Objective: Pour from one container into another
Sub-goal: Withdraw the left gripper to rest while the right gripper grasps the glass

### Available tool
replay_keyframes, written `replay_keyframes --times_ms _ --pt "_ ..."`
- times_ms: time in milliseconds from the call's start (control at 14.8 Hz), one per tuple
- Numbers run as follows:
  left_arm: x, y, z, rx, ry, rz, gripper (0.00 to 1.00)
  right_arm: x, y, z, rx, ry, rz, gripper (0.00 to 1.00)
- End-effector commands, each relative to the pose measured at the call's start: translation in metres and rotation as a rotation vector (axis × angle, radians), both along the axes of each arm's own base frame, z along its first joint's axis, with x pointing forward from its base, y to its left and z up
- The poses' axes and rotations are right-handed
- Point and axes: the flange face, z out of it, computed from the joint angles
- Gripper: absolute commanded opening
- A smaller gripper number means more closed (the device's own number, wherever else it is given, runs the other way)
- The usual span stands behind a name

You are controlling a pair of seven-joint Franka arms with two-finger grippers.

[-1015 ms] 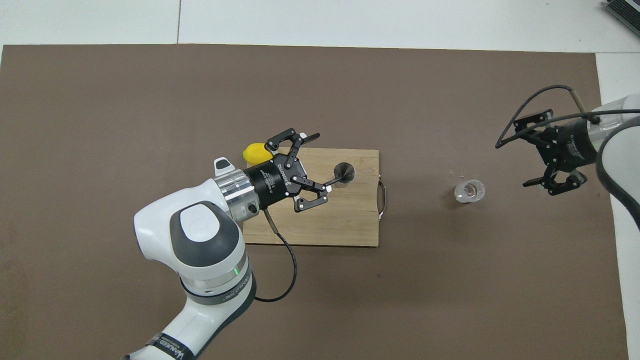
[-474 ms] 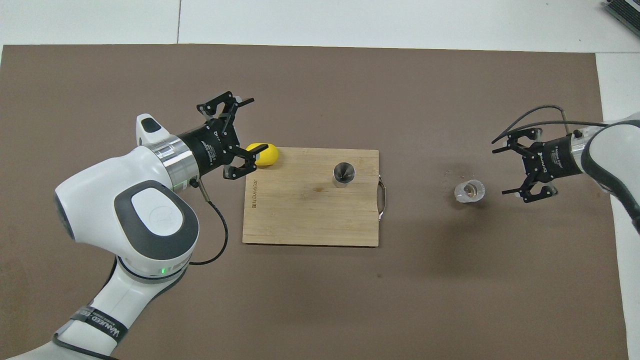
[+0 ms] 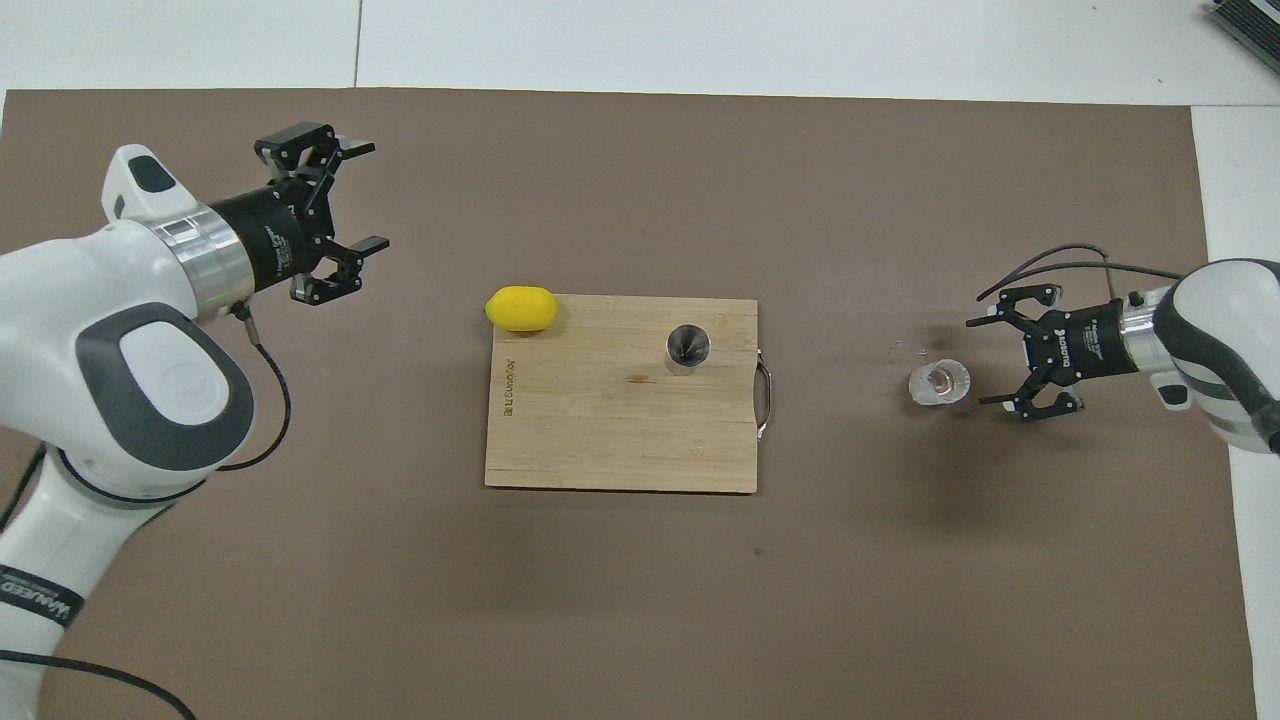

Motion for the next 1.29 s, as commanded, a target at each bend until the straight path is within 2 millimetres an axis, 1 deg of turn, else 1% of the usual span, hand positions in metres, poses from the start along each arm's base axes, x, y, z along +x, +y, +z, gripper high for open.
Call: replay_keyframes --times_ms 0,135,203,271,338,406,474,542,609,677,745,880,948,1015,1083,1151,1218 --pt "0.01 0.026 0.022 0.16 0.046 -0.149 1.0 -0.005 0.007 -0.022 0.06 -0.011 -0.006 1.0" --pt "0.01 0.037 0.023 0.337 0.074 -0.239 1.0 -0.012 0.01 -0.027 0.067 0.006 -0.011 1.0" --pt "0.006 0.04 0.026 0.463 0.076 -0.291 1.0 -0.018 0.011 -0.031 0.07 0.02 -0.013 1.0" --pt "0.002 0.042 0.026 0.538 0.1 -0.351 1.0 -0.019 0.012 -0.032 0.073 0.024 -0.015 1.0" --pt "-0.002 0.048 0.026 0.616 0.119 -0.432 1.0 -0.02 0.013 -0.032 0.077 0.03 -0.012 1.0" --pt "-0.007 0.05 0.031 0.669 0.11 -0.529 1.0 -0.02 0.015 -0.032 0.078 0.031 -0.011 1.0" --pt "-0.011 0.053 0.032 0.703 0.1 -0.633 1.0 -0.022 0.015 -0.032 0.082 0.037 -0.009 1.0" --pt "-0.015 0.061 0.033 0.729 0.097 -0.727 1.0 -0.023 0.015 -0.032 0.085 0.038 -0.009 0.95" --pt "-0.021 0.064 0.034 0.75 0.089 -0.828 1.0 -0.022 0.016 -0.03 0.106 0.037 -0.023 0.88" --pt "-0.028 0.071 0.039 0.769 0.081 -0.925 1.0 -0.02 0.018 -0.028 0.129 0.03 -0.042 0.82" --pt "-0.035 0.075 0.043 0.776 0.078 -1.015 1.0 -0.02 0.018 -0.028 0.134 0.03 -0.047 0.81" --pt "-0.054 0.082 0.061 0.798 0.063 -1.182 1.0 -0.02 0.019 -0.029 0.133 0.031 -0.046 0.8" --pt "-0.06 0.083 0.074 0.824 0.075 -1.228 1.0 -0.021 0.019 -0.029 0.134 0.032 -0.046 0.78" --pt "-0.064 0.084 0.086 0.833 0.098 -1.246 1.0 -0.021 0.019 -0.029 0.134 0.031 -0.045 0.72" --pt "-0.067 0.083 0.102 0.833 0.108 -1.258 1.0 -0.021 0.02 -0.029 0.136 0.033 -0.047 0.63" --pt "-0.069 0.083 0.118 0.83 0.112 -1.261 1.0 -0.021 0.02 -0.029 0.136 0.032 -0.046 0.5" --pt "-0.071 0.083 0.134 0.828 0.121 -1.267 1.0 -0.021 0.02 -0.028 0.139 0.033 -0.047 0.35"
